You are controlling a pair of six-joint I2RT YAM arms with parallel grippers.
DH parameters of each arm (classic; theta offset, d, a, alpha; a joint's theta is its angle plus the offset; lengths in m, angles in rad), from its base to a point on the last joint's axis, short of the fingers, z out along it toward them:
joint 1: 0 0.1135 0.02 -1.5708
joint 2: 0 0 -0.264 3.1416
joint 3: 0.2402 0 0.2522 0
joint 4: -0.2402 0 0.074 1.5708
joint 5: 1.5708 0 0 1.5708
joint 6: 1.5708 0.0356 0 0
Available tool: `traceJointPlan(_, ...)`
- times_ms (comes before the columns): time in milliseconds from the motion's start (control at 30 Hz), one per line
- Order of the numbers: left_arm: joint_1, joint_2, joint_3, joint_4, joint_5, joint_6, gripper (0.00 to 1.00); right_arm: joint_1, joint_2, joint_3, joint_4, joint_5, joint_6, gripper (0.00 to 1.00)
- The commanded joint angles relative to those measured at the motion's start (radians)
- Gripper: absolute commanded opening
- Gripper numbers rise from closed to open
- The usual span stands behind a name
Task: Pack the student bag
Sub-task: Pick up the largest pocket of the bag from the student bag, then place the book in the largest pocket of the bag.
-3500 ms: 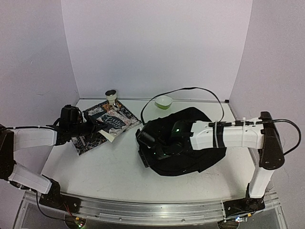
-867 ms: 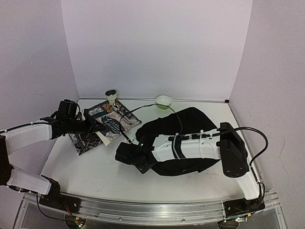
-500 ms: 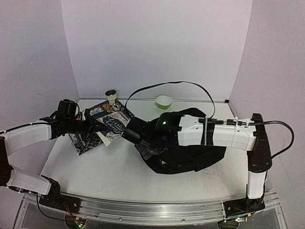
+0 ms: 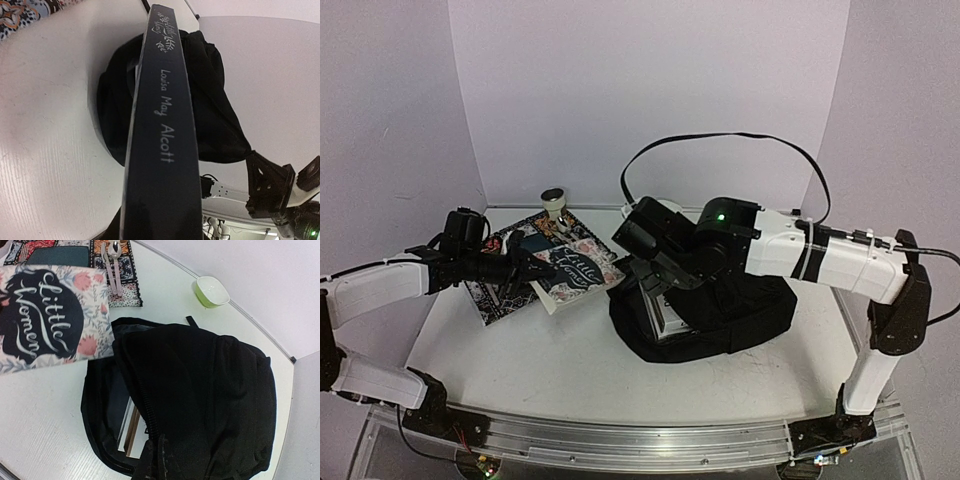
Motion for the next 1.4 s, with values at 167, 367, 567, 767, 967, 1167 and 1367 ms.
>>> traceJointPlan(167, -0.108, -0.056, 0.018, 0.119, 0.112, -0.031, 0.00, -0.031, -0.104, -0.033, 0.055, 0.074, 0.050, 0.00)
traceJointPlan(367, -0.118, -0.071, 0.019, 0.217, 0.141, -0.098, 0.00, -0.036, -0.109, -0.043, 0.073, 0.066, 0.050, 0.00)
traceJointPlan(567, -0.150, -0.033, 0.006, 0.299, 0.150, -0.157, 0.00, -0.041, -0.119, -0.041, 0.091, 0.066, 0.046, 0.00)
traceJointPlan(767, -0.205, 0.022, 0.010, 0.319, 0.123, -0.156, 0.00, -0.044, -0.128, -0.044, 0.107, 0.060, 0.050, 0.00)
traceJointPlan(967, -0.285, 0.112, 0.050, 0.342, 0.085, -0.140, 0.00, -0.049, -0.128, -0.049, 0.125, 0.046, 0.047, 0.00)
traceJointPlan(1167, -0.312, 0.180, 0.033, 0.401, 0.069, -0.164, 0.00, -0.050, -0.133, -0.054, 0.135, 0.038, 0.046, 0.00)
traceJointPlan(1367, -0.313, 0.215, 0.052, 0.432, 0.024, -0.165, 0.00, -0.050, -0.153, -0.071, 0.159, -0.002, 0.026, 0.00)
